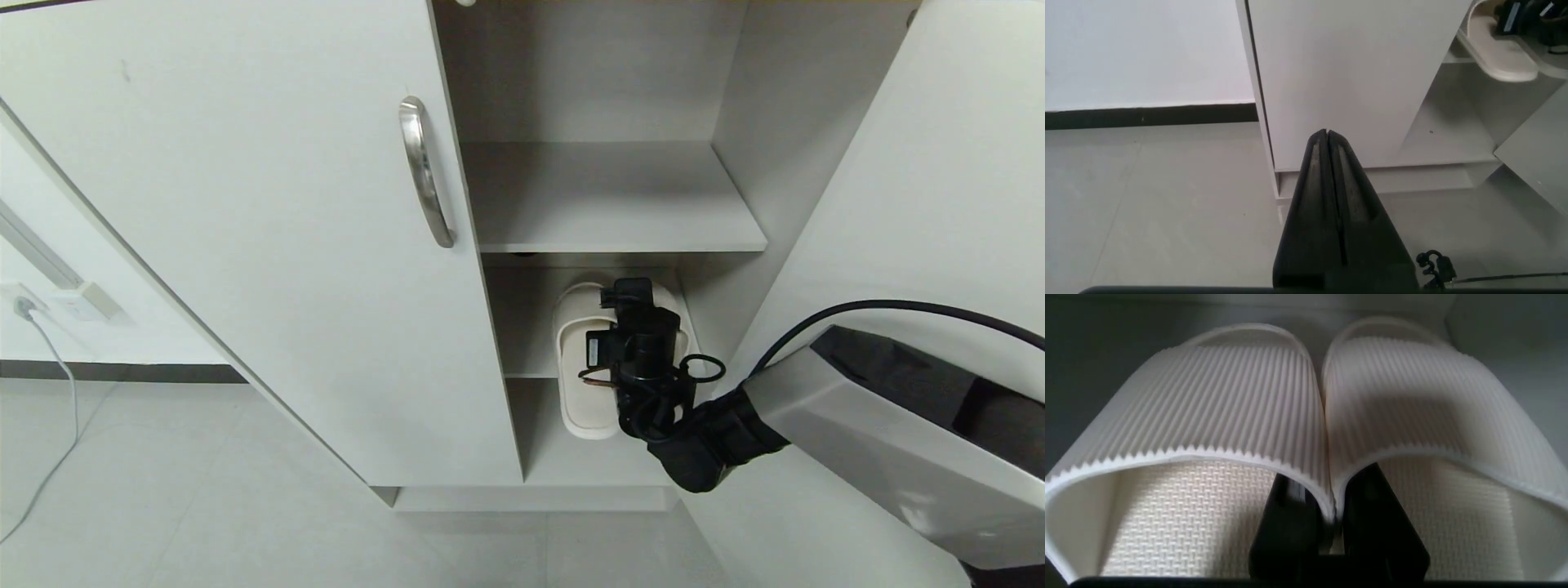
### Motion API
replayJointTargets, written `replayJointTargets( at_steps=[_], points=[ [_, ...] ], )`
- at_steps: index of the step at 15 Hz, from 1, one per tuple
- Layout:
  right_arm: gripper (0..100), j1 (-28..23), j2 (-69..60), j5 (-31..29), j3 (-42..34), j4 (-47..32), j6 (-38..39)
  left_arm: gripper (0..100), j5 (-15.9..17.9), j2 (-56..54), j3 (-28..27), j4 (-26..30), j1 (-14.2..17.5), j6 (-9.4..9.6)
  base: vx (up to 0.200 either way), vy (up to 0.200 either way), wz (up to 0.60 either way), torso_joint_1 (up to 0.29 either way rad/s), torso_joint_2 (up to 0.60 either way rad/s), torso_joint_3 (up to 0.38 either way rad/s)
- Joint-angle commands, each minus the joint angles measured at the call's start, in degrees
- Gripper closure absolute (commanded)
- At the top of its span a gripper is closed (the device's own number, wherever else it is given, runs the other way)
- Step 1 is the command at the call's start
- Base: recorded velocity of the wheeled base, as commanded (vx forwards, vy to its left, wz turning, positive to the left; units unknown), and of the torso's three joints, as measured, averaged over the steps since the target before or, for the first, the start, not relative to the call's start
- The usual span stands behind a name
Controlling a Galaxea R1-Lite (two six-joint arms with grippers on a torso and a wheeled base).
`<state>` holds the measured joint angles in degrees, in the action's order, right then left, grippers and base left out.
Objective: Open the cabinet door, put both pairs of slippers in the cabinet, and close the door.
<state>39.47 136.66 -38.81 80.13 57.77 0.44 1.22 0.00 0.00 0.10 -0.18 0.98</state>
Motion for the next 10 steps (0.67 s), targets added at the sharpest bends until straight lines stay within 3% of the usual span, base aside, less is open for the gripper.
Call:
replayJointTargets(
  at_steps=[1, 6, 10],
  points=[
    [100, -1.4, 2.5, 1.9, 8.3, -4.0, 0.0, 100, 0.0, 0.1, 0.0, 0.0, -0.1, -0.01, 0.0, 0.0, 0.0, 0.0, 0.0, 0.0],
    [100, -3.4, 5.4, 4.4, 17.3, -10.4, 0.0, 100, 0.0, 0.1, 0.0, 0.0, 0.0, -0.01, 0.0, 0.0, 0.0, 0.0, 0.0, 0.0],
    [100, -3.8, 5.7, 5.3, 19.5, -12.8, 0.0, 100, 0.0, 0.1, 0.0, 0.0, 0.0, -0.1, 0.0, 0.0, 0.0, 0.0, 0.0, 0.0]
  ],
)
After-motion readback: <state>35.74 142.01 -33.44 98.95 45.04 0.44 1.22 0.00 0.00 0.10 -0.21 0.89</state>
